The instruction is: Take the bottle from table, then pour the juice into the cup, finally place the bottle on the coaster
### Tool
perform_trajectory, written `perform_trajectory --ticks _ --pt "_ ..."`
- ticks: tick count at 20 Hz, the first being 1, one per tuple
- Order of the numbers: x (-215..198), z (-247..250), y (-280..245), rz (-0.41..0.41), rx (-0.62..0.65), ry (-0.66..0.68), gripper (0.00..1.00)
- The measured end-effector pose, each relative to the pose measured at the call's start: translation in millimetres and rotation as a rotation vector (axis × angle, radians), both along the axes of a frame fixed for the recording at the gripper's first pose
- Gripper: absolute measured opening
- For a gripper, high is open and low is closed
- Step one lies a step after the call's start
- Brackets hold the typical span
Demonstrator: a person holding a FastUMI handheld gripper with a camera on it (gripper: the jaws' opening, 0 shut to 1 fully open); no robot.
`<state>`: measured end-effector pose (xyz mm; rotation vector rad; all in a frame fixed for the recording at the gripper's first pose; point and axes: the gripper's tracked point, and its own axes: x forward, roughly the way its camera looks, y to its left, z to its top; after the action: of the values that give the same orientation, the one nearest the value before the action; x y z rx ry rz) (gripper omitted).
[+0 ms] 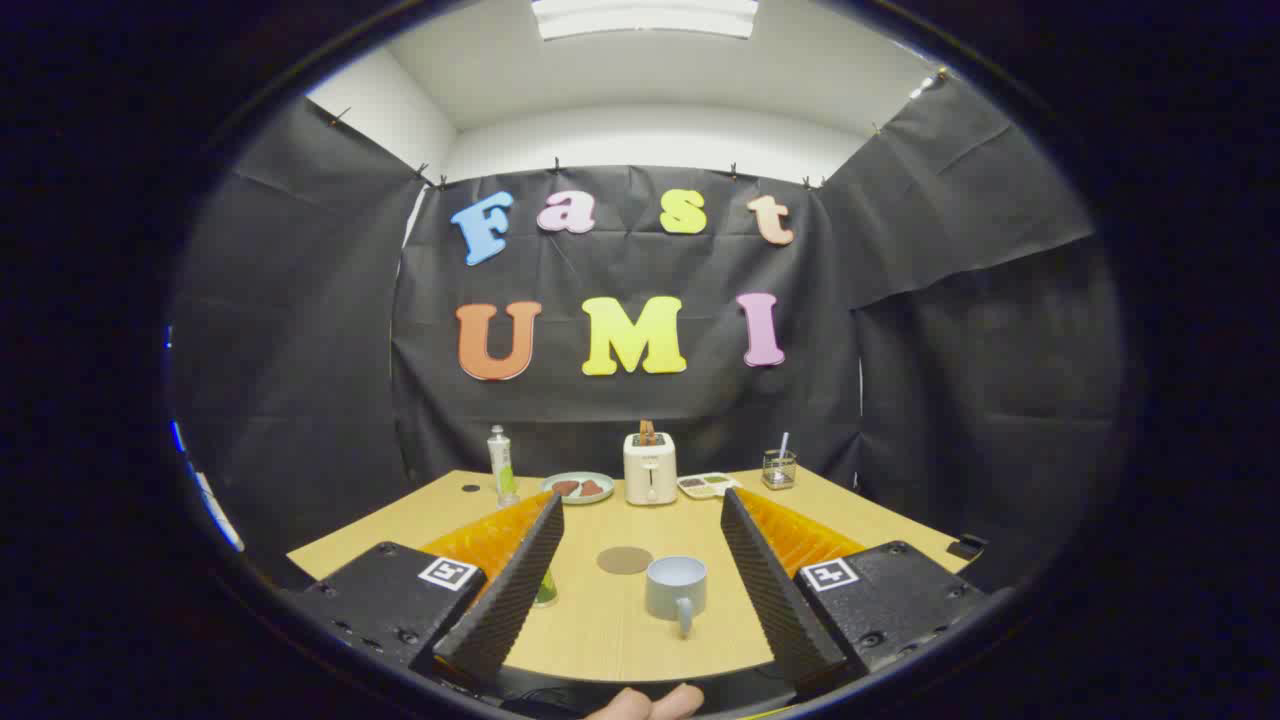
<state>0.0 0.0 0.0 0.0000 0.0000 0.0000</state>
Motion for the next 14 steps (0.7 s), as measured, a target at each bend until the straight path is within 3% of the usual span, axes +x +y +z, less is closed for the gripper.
perform_trajectory --ticks 14 --pt "55.8 -49.3 68.4 0.086 -0.049 0.087 1.0"
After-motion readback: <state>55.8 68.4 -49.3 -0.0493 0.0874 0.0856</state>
